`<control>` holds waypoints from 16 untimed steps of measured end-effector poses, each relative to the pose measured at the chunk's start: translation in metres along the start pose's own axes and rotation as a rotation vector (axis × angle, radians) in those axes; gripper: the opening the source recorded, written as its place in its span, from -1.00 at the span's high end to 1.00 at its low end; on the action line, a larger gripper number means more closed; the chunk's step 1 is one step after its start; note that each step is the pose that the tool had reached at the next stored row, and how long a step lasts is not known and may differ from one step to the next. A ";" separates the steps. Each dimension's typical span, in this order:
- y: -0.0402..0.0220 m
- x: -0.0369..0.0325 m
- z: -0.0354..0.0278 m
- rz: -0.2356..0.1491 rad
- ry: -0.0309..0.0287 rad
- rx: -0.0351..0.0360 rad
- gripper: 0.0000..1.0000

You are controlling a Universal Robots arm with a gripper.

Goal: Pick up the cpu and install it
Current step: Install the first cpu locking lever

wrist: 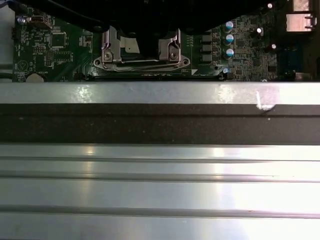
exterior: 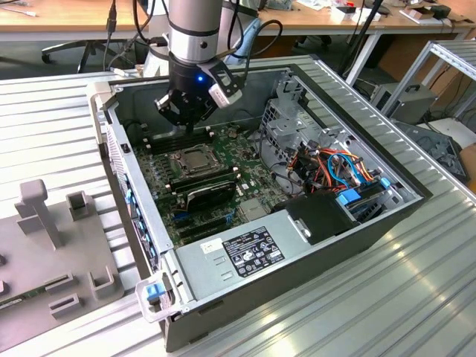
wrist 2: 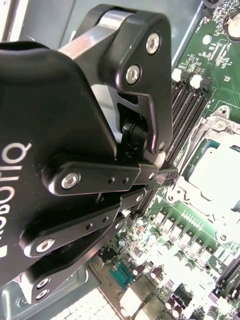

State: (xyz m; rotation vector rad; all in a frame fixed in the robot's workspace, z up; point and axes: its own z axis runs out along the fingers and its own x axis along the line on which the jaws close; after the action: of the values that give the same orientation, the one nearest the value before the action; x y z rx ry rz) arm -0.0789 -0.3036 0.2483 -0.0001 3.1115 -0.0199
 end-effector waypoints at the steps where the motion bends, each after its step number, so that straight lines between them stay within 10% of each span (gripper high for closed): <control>1: 0.0000 -0.0020 0.0004 0.000 0.0001 0.0000 0.79; 11: 0.0085 -0.0297 0.0150 0.001 0.0078 -0.0001 0.79; 16: 0.0089 -0.0554 0.0337 -0.003 0.0137 0.0000 0.79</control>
State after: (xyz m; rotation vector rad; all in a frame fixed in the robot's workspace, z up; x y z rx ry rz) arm -0.0226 -0.2951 0.2161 -0.0040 3.1252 -0.0200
